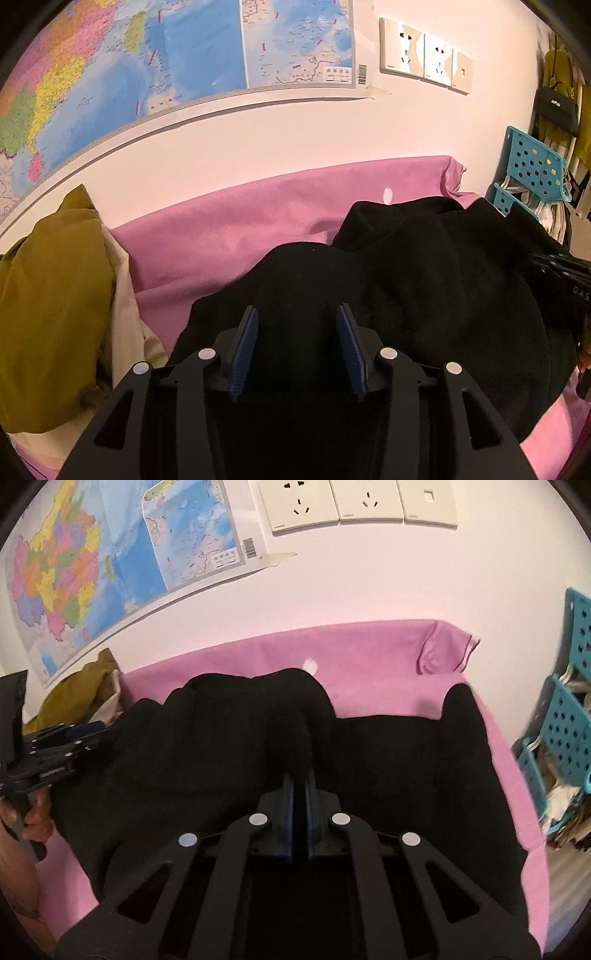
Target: Fold large clothes
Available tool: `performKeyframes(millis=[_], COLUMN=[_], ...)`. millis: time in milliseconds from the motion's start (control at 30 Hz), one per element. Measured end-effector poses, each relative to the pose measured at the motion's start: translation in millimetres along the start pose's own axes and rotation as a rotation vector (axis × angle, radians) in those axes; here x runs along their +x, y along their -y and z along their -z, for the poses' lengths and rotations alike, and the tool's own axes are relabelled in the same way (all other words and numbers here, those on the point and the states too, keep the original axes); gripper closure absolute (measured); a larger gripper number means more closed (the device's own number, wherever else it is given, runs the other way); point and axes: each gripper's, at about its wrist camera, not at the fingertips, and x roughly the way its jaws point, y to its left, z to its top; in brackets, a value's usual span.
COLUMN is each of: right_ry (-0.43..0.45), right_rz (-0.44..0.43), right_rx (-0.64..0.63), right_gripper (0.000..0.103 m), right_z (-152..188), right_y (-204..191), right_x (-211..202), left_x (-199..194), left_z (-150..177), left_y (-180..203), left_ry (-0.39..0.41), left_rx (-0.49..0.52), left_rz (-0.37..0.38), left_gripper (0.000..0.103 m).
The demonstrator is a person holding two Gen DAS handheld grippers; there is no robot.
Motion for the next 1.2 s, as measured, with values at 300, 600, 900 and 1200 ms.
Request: performKeyframes(millis=[300,600,900,1200], right_ry=[-0.035,0.049,0.055,0.025], right_rz=[-0.004,-0.089,-0.074,0.006], right_rx=[0.063,0.006,0.059,0.079], right_gripper=[0.071,0.059,0.050,0.056], right_z=[7.1,14.6,23.2,39.7], right_y=[6.8,-4.0,13.0,39.9], right_x=[6.3,-39.8,-49.4,-66.0], left_x=[1.6,-38.9,-12.2,-33.3], left_z=[1.8,23.8,42.1,52.2], left_y=[-2.0,-6.4,-4.0,-9.5], left_ry=[-0.016,0.040,-0.041,-0.015], left_rx=[-0.011,-0.003,-0.008,-0.058], left_rz=[0.003,0.061,0.029,0.041], left_gripper=[0.049,0.037,0.034,0.033])
